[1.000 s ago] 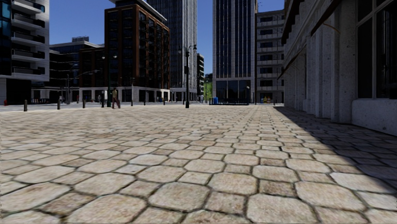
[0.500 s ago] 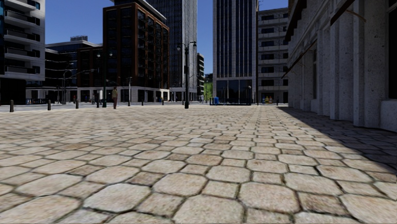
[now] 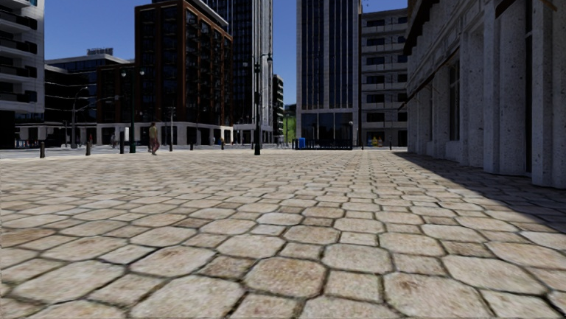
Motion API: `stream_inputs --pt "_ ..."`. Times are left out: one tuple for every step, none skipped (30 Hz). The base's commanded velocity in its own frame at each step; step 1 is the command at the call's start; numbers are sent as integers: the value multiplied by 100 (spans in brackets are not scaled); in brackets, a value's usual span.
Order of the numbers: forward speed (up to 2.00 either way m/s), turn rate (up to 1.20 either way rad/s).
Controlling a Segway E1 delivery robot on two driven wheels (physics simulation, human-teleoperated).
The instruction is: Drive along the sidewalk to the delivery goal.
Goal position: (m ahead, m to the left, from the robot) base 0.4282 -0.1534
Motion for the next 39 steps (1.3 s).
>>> stream_inputs --pt "134 -22" --pt "127 -23" --pt "121 -25" --pt "118 -26" --pt "118 -26" --pt "116 -39" --pt "101 -44" --pt "79 -4" --pt "44 0" --pt "44 0" --pt "0 0" --pt "0 0" --pt "0 0" --pt "0 0" --pt "0 0" --pt "0 0" --pt "0 0" --pt "0 0" --pt "0 0" --pt "0 0" --pt "0 0" --pt "0 0" --pt "0 0" --pt "0 0" --pt "0 0" --pt "0 0" --pt "0 0" --pt "0 0" --pt "0 0" --pt "0 0" --pt "0 0" --pt "0 0" --pt "0 0" --pt "0 0" --pt "0 0" --pt "0 0" --pt "0 0" --pt "0 0" --pt "0 0"
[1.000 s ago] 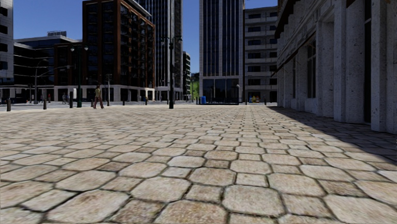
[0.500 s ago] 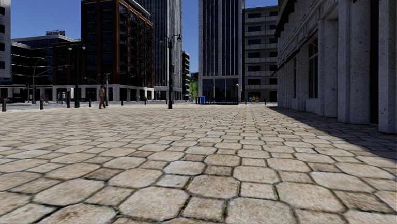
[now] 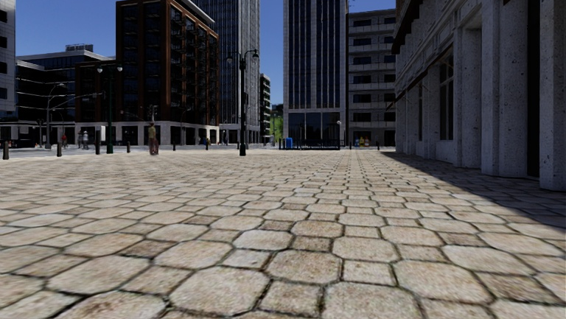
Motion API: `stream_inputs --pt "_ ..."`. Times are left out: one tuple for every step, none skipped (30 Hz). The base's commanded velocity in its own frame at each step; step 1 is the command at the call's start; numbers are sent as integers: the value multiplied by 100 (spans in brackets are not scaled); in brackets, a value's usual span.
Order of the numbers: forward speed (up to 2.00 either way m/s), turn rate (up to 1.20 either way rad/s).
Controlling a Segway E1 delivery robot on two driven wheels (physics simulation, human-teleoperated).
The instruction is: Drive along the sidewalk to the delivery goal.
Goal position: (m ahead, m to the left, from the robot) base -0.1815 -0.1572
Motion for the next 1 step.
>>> stream_inputs --pt "0 0"
